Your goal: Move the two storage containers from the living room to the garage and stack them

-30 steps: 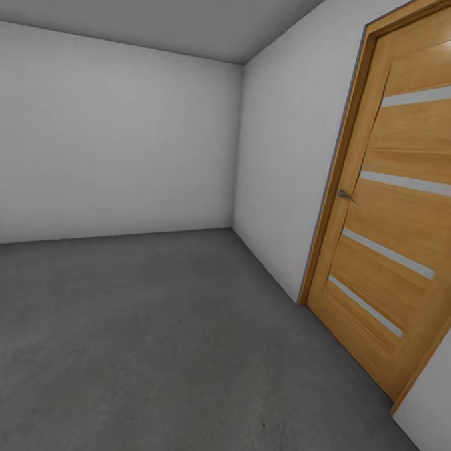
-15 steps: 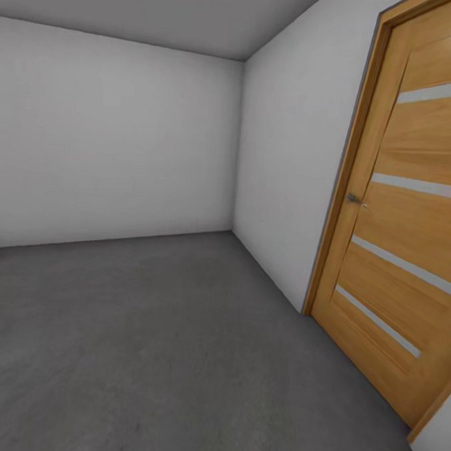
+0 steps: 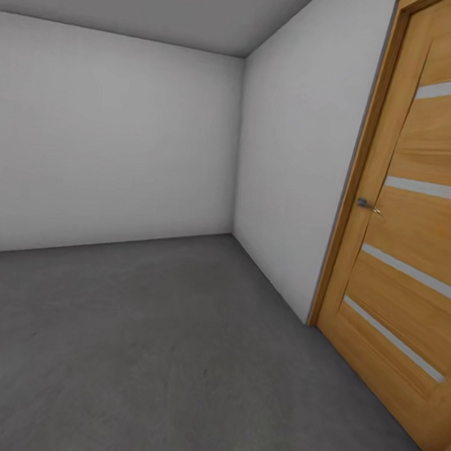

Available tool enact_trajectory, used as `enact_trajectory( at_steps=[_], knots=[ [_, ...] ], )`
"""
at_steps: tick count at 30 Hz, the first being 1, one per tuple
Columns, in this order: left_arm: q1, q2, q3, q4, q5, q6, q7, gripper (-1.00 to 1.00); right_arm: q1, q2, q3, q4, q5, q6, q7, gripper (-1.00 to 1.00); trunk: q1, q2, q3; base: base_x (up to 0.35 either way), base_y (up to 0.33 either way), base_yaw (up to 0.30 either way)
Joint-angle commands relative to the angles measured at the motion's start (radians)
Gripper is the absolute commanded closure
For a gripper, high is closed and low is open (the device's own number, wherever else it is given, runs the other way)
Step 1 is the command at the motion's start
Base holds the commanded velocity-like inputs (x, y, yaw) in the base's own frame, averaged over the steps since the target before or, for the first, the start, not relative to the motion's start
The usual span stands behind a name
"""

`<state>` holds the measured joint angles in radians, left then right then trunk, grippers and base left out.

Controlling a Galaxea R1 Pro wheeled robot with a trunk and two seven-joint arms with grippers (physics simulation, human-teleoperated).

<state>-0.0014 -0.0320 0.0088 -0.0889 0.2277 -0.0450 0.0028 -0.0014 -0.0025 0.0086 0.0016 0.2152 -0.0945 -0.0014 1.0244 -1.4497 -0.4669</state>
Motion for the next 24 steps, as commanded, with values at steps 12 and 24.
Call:
enact_trajectory(
  at_steps=[12,24],
  knots=[
    [0.0,0.0,0.001,0.0,0.005,-0.002,0.0,-1.0,0.0,-0.001,-0.003,0.001,0.002,-0.007,0.0,-1.0,0.001,0.0,-0.001,0.324,0.0,0.0],
    [0.0,0.0,0.0,0.0,0.005,-0.002,0.0,-1.0,0.0,-0.004,-0.005,0.001,0.002,-0.007,-0.009,-1.0,0.001,0.0,-0.001,0.324,0.0,0.0]
  ],
)
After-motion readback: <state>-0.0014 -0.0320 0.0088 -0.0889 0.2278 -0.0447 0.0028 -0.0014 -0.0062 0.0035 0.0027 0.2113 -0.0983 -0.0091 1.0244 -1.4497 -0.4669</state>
